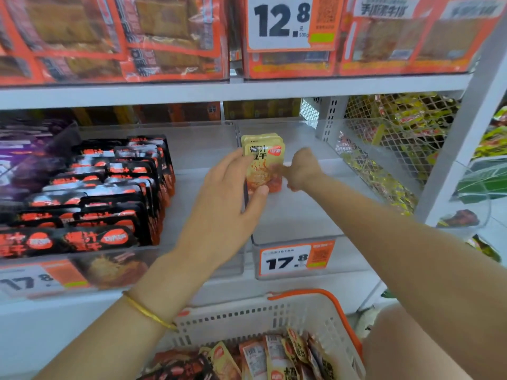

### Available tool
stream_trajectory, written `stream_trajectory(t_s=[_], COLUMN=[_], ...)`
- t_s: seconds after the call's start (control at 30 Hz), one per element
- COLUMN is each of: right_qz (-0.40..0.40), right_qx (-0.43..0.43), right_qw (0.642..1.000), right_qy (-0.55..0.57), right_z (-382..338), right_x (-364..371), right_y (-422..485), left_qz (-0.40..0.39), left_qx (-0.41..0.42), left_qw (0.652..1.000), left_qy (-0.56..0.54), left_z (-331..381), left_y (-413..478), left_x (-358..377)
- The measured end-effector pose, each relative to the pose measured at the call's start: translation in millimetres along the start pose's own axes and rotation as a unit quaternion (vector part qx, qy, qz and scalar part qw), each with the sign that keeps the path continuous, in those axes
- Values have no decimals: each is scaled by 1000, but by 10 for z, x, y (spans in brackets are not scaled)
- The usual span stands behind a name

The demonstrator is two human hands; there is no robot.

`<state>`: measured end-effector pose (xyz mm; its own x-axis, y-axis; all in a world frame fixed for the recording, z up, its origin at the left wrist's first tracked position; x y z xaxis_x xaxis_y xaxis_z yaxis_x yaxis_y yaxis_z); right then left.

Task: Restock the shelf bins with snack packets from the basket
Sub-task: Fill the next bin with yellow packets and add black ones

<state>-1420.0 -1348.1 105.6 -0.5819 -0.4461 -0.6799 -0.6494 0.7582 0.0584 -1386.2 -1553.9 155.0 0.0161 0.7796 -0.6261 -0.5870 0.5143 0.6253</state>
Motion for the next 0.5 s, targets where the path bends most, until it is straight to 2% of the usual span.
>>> stream_trajectory(t_s=[0.07, 0.1, 0.13, 0.2, 0.27, 0.33, 0.37, 0.43, 0.5], right_qz=[36, 41, 28, -53, -180, -293, -322, -335, -315], right_qx=[-91, -120, -137, -144, -125, -122, -124, -123, -72], right_qw=[995, 991, 987, 982, 975, 938, 912, 877, 881], right_qy=[-2, 33, 78, 112, 35, -141, -221, -322, -345], right_z=[-113, -130, -116, 12, 257, 571, 769, 1213, 1742], right_x=[-346, -509, -625, -630, -268, 287, 572, 1057, 1408], right_y=[-461, -782, -1100, -1686, -2030, -2145, -2124, -2032, -1952], left_qz=[55, 71, 71, 24, -58, -136, -165, -201, -221], left_qx=[50, 69, 83, 88, 71, 51, 41, 3, -28], left_qw=[997, 995, 994, 996, 996, 989, 985, 979, 974], left_qy=[-18, -22, -24, -20, -9, 13, 27, 43, 44], left_z=[81, 96, 105, 67, -95, -309, -408, -551, -636], left_y=[-245, -422, -611, -971, -1280, -1521, -1608, -1725, -1813], left_x=[-193, -247, -264, -170, 59, 312, 416, 574, 678])
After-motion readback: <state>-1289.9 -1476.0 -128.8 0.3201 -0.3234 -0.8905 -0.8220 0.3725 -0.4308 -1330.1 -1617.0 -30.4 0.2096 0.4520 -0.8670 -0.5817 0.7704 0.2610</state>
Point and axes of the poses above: each hand's wrist, its own y-axis towards the middle knuckle, its own x-axis out of the palm, z = x × y, the point moved 6 cm from there along y, towards the middle knuckle, and after that the axes turned 8 degrees about z, right-handed, at the moved point
